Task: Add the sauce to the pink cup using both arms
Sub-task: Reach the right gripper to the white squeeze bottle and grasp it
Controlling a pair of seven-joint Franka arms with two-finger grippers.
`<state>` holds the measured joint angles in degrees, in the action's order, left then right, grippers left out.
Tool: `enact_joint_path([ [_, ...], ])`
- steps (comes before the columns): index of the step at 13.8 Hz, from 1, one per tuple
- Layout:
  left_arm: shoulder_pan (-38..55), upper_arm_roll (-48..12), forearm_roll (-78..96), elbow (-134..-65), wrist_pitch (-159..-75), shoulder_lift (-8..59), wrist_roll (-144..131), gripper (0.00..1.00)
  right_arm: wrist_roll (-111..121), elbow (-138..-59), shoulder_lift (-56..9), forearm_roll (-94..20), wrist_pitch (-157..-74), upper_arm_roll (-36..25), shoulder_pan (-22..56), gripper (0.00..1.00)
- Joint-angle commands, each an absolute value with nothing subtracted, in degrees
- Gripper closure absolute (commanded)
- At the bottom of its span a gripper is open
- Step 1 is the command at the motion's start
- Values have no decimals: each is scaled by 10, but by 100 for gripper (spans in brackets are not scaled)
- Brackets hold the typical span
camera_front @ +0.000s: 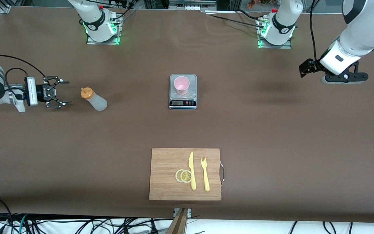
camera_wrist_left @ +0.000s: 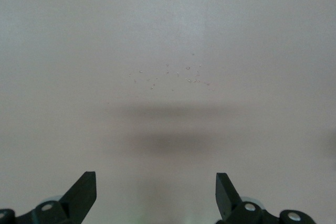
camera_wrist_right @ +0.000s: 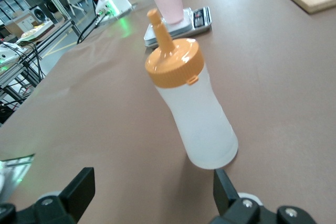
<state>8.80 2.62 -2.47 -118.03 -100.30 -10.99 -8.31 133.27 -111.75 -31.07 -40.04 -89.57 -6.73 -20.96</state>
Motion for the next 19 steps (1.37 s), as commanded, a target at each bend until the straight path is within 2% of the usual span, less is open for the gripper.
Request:
enact_joint_path([
  [1, 81, 18, -35, -1168, -991, -107, -81, 0, 1400, -1122, -324, -426, -892, -62, -228, 0],
  [9, 81, 18, -35, -1168, -991, -107, -81, 0, 1537, -1125, -367, -520, -853, -57, -221, 0],
  [19, 81, 18, -35, -1168, -990, -107, -76, 0, 1544, -1121, -406, -594, -864, -29, -178, 0],
])
